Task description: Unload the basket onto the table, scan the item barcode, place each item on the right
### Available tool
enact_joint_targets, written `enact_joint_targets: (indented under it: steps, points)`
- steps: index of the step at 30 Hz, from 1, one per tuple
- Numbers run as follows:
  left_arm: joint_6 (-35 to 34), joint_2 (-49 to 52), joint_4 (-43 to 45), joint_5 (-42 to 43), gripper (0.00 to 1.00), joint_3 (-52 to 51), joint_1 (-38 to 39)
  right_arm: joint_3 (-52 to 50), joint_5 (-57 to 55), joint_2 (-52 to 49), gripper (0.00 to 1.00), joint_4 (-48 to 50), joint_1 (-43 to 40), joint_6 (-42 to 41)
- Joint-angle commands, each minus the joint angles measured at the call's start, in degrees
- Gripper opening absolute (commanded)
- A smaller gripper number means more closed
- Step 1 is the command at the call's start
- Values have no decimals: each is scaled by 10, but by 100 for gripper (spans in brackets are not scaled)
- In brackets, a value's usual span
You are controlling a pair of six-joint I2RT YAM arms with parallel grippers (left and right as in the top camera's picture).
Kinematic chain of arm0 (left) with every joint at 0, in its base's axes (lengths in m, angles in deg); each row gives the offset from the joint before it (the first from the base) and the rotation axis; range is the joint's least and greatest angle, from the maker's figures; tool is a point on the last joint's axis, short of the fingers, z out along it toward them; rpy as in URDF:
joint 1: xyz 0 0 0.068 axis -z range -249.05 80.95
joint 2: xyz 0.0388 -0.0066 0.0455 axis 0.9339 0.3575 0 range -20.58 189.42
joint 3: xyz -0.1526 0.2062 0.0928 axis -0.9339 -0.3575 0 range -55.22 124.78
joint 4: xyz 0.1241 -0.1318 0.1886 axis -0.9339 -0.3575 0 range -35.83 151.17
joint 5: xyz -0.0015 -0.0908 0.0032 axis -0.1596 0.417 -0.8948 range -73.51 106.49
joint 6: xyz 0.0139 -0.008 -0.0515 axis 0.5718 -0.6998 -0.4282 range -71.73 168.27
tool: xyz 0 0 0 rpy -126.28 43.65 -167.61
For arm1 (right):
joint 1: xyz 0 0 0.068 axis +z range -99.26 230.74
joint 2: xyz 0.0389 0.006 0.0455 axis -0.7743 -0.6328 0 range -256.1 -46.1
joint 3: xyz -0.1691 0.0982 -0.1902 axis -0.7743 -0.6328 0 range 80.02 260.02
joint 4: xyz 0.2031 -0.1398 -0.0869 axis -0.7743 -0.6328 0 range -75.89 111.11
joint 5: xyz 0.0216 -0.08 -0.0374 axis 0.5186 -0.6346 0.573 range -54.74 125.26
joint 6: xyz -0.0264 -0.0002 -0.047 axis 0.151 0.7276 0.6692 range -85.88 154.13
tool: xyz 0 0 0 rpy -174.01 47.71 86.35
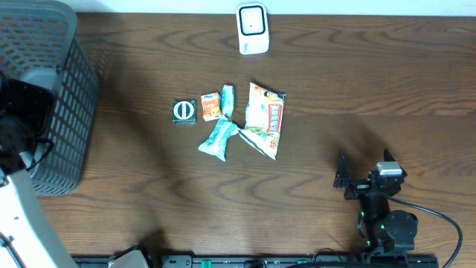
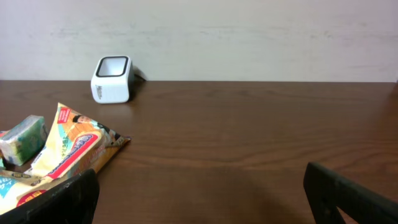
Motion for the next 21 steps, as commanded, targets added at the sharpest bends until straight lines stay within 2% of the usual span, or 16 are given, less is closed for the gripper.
enact_joint_targets:
  steps: [1, 21]
  points:
    - [-14, 11, -11, -3, 98, 2, -4, 0, -2, 4, 99, -3, -4, -6]
    - [-14, 18, -23, -3, 98, 2, -4, 0, -2, 4, 99, -3, -4, -6]
